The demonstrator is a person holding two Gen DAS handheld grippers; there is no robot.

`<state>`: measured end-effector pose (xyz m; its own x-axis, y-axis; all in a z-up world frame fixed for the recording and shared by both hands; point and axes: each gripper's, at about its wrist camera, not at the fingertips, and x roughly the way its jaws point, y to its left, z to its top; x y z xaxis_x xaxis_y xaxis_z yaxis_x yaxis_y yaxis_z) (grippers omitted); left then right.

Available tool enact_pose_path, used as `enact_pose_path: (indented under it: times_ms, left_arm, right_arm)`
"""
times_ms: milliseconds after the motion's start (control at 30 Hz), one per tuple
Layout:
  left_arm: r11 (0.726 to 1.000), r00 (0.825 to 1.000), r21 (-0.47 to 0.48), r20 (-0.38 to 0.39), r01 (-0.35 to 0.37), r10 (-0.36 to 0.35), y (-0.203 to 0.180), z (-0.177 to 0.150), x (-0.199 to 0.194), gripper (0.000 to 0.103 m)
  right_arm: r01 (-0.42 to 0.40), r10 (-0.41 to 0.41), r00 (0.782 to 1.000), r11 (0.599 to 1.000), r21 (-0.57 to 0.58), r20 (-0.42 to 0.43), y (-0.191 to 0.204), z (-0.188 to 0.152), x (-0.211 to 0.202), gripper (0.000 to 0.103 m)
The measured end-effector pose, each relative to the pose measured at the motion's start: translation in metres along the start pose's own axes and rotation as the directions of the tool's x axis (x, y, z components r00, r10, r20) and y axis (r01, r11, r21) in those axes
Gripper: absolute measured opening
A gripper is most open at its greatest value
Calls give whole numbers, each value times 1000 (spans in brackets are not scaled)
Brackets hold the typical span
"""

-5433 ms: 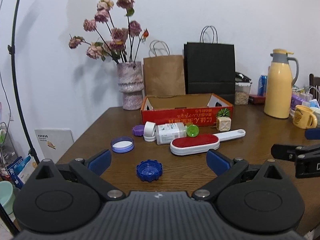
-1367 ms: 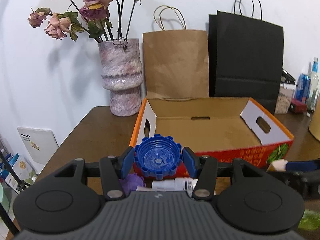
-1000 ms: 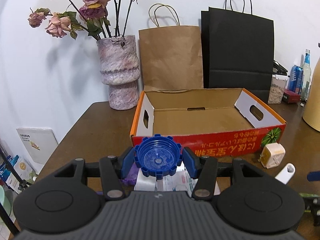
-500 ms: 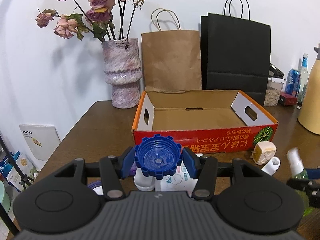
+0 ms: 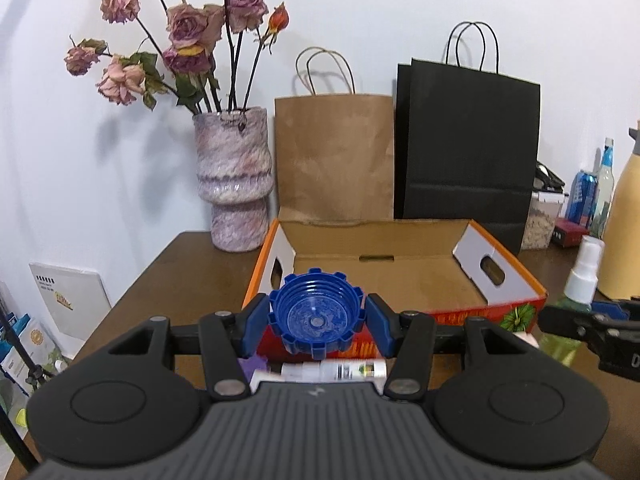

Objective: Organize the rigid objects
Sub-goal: 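Carry the spray bottle into the box with the right tool while the left tool carries the cap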

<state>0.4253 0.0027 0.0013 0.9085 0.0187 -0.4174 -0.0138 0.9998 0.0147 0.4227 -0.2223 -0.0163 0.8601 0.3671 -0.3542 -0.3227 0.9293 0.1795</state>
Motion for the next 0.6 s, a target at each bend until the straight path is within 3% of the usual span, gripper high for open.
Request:
enact_pose_path:
  times_ms: [300,600]
  left_arm:
    - [999,999,-24,33,-26,27,-3,21,33,54]
    - [997,997,-36,34,-66,67,-6,39,82,54]
  right_arm:
    - [13,-18,995,999,53,97,3,40,41,30]
    - [47,-54,995,995,84,85,-9,56,97,30]
